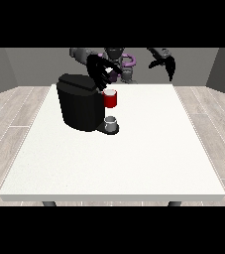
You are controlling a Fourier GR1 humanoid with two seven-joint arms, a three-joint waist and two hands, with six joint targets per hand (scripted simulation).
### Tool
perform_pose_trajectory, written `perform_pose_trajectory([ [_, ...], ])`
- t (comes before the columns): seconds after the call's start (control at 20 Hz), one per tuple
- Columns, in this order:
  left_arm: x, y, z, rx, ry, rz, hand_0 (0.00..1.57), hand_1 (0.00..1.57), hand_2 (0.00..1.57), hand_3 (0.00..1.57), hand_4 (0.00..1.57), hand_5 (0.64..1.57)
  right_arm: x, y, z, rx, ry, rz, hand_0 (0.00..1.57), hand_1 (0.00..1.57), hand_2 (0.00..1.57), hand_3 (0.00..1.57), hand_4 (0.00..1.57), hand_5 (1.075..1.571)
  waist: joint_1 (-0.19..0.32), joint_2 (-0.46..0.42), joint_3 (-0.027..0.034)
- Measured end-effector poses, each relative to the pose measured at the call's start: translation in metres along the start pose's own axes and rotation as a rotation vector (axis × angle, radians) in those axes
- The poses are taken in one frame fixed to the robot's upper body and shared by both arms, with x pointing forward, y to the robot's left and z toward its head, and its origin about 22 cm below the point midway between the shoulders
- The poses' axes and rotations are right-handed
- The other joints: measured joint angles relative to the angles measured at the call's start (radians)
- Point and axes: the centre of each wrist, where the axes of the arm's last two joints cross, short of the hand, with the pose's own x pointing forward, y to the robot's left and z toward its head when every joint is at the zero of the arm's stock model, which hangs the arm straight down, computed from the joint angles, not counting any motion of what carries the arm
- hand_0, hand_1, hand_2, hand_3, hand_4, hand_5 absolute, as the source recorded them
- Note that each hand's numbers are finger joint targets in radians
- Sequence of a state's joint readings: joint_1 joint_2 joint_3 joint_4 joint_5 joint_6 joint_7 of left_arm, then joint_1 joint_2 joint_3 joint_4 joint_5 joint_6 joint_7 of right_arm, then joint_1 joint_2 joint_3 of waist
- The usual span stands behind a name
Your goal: Insert the coffee pod into the coffee machine and close the lid
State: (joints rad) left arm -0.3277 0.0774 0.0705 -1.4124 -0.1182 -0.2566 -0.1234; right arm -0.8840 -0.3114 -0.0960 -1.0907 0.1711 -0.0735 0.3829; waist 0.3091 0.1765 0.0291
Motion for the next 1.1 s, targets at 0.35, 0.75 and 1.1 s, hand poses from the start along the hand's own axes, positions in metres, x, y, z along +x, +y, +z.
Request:
perform_pose_trajectory([
  [0.35, 0.012, -0.009, -0.017, -0.066, -0.047, 0.008, 0.0, 0.0, 0.0, 0.0, 0.43, 1.571, 0.029, -0.034, 0.005, -0.09, 0.037, 0.041, 0.0, 0.0, 0.0, 0.0, 0.0, 1.571, 0.074, 0.049, 0.012],
  [0.75, 0.029, -0.015, -0.036, -0.137, -0.11, 0.005, 0.0, 0.0, 0.0, 0.0, 0.2, 1.571, 0.055, -0.072, 0.011, -0.17, 0.018, 0.07, 0.0, 0.0, 0.0, 0.0, 0.0, 1.571, 0.173, 0.119, 0.0224],
  [1.1, 0.051, -0.022, -0.052, -0.177, -0.172, -0.017, 0.0, 0.0, 0.0, 0.0, 0.32, 1.571, 0.11, -0.03, 0.014, -0.048, -0.323, -0.019, 0.0, 0.0, 0.0, 0.0, 0.13, 1.571, 0.266, 0.19, -0.0192],
])
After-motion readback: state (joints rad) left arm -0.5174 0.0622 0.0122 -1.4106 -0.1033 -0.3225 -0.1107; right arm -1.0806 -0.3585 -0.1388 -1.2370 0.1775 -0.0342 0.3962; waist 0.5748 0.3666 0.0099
